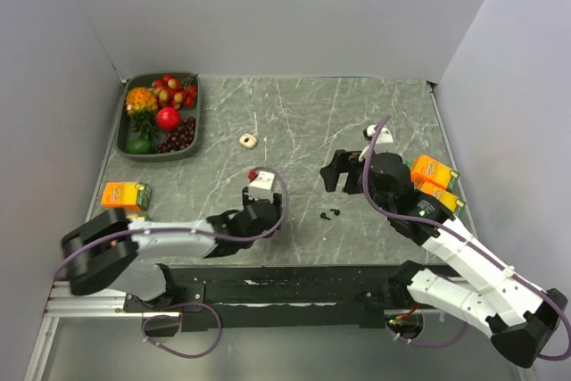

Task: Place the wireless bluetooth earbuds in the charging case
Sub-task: Pick up the charging case at the center of the board.

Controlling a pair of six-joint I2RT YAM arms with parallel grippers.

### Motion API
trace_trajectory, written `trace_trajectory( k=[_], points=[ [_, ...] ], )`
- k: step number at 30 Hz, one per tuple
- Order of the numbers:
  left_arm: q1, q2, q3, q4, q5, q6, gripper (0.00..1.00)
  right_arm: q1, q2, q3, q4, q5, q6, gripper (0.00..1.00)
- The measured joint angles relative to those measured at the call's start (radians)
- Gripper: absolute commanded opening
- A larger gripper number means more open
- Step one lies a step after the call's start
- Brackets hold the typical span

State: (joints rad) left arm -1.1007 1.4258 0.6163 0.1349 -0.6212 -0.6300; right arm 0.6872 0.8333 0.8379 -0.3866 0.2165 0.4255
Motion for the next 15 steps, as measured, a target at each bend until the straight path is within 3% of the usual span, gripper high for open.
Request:
trace_trajectory(
  k=[3, 5, 8, 15],
  points=[
    [-0.018, -0.120, -0.151, 0.244, -0.005, 0.053, 0.01, 0.000, -0.012, -0.030, 0.026, -0.020, 0.000, 0.90],
    [-0.035, -0.175, -0.292, 0.505, -0.001, 0.127, 0.01, 0.000, -0.021, -0.048, 0.026, -0.046, -0.003, 0.89],
    [-0.062, -0.173, -0.465, 0.818, 0.031, 0.276, 0.01, 0.000, -0.027, -0.053, 0.024, -0.112, -0.011, 0.86],
    [-0.128, -0.064, -0.509, 1.082, 0.172, 0.579, 0.01, 0.029, -0.032, -0.039, 0.005, -0.275, -0.052, 0.83]
  ],
)
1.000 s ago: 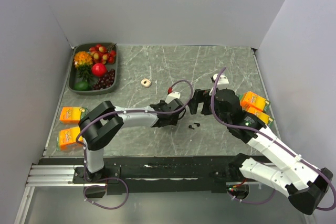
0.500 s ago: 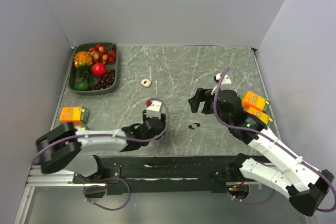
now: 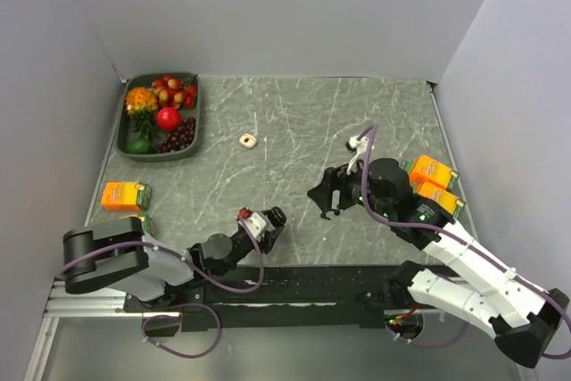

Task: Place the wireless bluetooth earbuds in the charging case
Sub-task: Pick up the charging case at the center of the board.

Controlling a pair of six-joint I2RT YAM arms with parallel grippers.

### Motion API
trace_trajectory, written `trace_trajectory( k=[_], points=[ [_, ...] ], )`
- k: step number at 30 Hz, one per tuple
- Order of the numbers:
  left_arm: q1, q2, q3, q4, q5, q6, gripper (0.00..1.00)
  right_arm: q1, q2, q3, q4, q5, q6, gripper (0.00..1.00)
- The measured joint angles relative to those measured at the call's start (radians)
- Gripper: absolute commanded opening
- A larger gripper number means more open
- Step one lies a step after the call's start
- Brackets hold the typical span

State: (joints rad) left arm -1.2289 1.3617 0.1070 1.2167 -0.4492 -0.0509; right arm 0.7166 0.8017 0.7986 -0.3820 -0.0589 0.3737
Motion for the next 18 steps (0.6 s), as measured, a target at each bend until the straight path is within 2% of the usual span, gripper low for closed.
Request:
trace_trajectory(
  k=[5, 10, 14, 18],
  points=[
    [-0.027, 0.104, 0.000, 0.044, 0.061, 0.128, 0.01, 0.099, 0.076, 0.079, -0.048, -0.044, -0.043, 0.82],
    [-0.037, 0.125, 0.000, 0.057, 0.097, 0.193, 0.01, 0.164, 0.151, 0.105, -0.082, -0.035, -0.059, 0.81],
    [-0.045, 0.089, 0.000, 0.056, 0.117, 0.218, 0.01, 0.169, 0.172, 0.105, -0.101, -0.016, -0.054, 0.81],
    [-0.045, -0.028, -0.002, 0.060, 0.136, 0.222, 0.01, 0.169, 0.164, 0.103, -0.082, -0.020, -0.035, 0.82]
  ],
)
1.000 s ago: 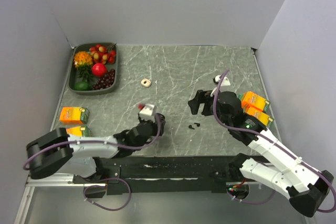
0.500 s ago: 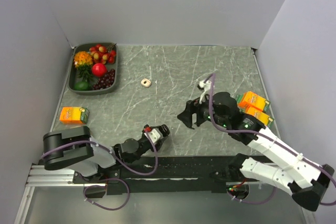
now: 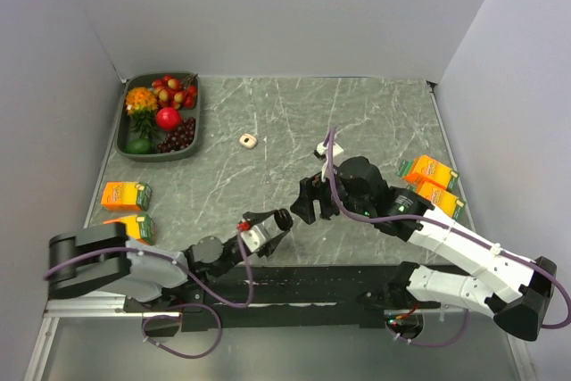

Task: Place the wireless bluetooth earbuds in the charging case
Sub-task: Pick up the charging case at the center of the board, then open the charging case.

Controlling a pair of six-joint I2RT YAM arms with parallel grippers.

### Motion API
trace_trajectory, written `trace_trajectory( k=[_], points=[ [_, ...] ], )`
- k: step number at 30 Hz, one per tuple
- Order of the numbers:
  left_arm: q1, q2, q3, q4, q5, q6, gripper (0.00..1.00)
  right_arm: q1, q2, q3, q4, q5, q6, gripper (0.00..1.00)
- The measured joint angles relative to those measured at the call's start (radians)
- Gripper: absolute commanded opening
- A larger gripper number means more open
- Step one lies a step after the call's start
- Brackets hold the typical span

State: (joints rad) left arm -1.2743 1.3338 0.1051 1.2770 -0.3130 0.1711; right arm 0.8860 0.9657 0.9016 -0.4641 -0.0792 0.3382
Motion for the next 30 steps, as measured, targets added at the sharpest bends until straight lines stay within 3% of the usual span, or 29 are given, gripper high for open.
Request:
trace_trajectory(
  k=[9, 18, 21, 27, 30],
  points=[
    [-0.001, -0.251, -0.011, 0.019, 0.032, 0.009, 0.01, 0.000, -0.001, -0.020, 0.097, -0.070, 0.080, 0.79],
    [-0.008, -0.291, -0.017, 0.021, 0.027, 0.047, 0.01, 0.041, 0.048, 0.034, 0.126, -0.071, 0.110, 0.75],
    [-0.010, -0.281, -0.017, 0.021, 0.024, 0.057, 0.01, 0.059, 0.072, 0.053, 0.123, -0.062, 0.110, 0.72],
    [-0.011, -0.269, -0.017, 0.021, 0.011, 0.079, 0.01, 0.081, 0.108, 0.083, 0.096, -0.027, 0.106, 0.52],
    [-0.013, -0.269, -0.017, 0.016, 0.003, 0.080, 0.01, 0.094, 0.117, 0.087, 0.085, -0.011, 0.101, 0.50]
  ],
)
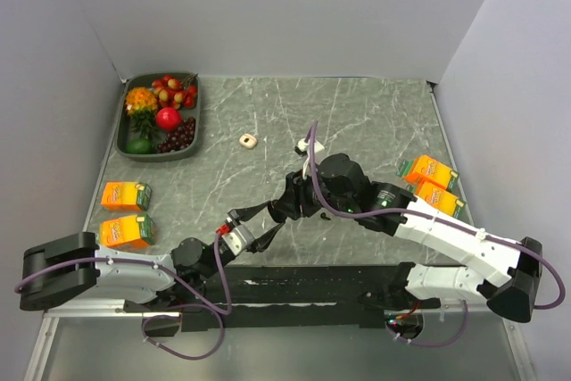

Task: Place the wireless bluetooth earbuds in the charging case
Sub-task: Open the charging case.

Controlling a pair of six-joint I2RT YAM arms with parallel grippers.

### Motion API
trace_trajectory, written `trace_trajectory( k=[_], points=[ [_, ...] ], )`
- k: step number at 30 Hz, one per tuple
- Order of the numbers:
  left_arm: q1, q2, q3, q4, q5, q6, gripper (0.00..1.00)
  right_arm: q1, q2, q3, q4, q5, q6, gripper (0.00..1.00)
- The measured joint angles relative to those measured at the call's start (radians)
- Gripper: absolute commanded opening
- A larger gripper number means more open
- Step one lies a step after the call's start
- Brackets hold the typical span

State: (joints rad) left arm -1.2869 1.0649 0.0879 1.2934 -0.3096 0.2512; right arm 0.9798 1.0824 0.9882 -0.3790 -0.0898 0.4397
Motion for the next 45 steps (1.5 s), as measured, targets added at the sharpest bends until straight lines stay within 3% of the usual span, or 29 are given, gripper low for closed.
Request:
trace_trajectory(
  k=[13, 16, 19, 20, 23, 35, 45],
  points=[
    [-0.004, 0.000, 0.000, -0.001, -0.011, 0.015, 0.01, 0.037, 0.020, 0.014, -0.019, 0.037, -0.014, 0.49],
    [-0.004, 0.000, 0.000, -0.001, -0.011, 0.016, 0.01, 0.039, 0.020, 0.014, -0.021, 0.041, -0.014, 0.41],
    [-0.004, 0.000, 0.000, -0.007, -0.012, 0.016, 0.01, 0.043, 0.020, 0.014, -0.019, 0.038, -0.013, 0.23],
    [-0.005, 0.000, 0.000, -0.008, -0.014, 0.017, 0.01, 0.045, 0.020, 0.016, -0.019, 0.042, -0.013, 0.13],
    [-0.005, 0.000, 0.000, -0.011, -0.019, 0.017, 0.01, 0.045, 0.020, 0.016, -0.020, 0.040, -0.014, 0.00],
    [-0.008, -0.012, 0.000, -0.018, -0.021, 0.016, 0.01, 0.044, 0.011, 0.016, -0.023, 0.035, -0.014, 0.00],
    [-0.014, -0.043, -0.001, -0.023, -0.016, 0.016, 0.01, 0.046, -0.010, 0.016, -0.023, 0.039, -0.006, 0.12]
  ],
)
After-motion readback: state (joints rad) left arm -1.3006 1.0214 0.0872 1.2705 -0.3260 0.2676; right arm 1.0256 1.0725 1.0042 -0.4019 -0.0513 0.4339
